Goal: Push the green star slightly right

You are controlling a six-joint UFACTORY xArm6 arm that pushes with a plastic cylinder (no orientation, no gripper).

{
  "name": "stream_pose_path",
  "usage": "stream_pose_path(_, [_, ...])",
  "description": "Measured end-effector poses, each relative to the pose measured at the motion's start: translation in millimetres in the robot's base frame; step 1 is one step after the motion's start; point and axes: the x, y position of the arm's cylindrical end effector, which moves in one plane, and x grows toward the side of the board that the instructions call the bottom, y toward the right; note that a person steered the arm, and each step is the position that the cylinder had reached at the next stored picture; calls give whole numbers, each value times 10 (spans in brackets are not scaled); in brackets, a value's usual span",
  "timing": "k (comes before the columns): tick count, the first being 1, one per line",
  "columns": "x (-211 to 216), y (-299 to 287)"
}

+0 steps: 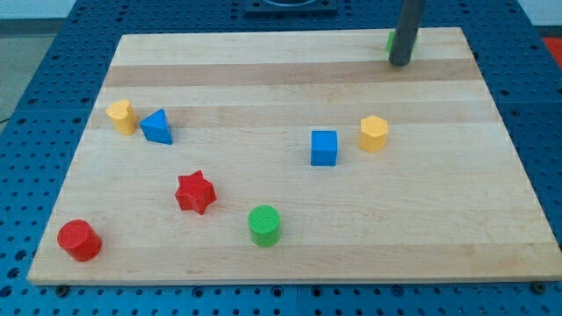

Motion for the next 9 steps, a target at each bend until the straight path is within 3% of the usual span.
stream_pose_path(1, [0,0])
stream_pose_path(3, [180,-1022])
stream_pose_path(4, [40,-1091])
stream_pose_path(5, [-765,-847])
stream_pose_path(6, [-797,-721])
stream_pose_path(7, [-544,-238])
stream_pose_path(9, [-307,46])
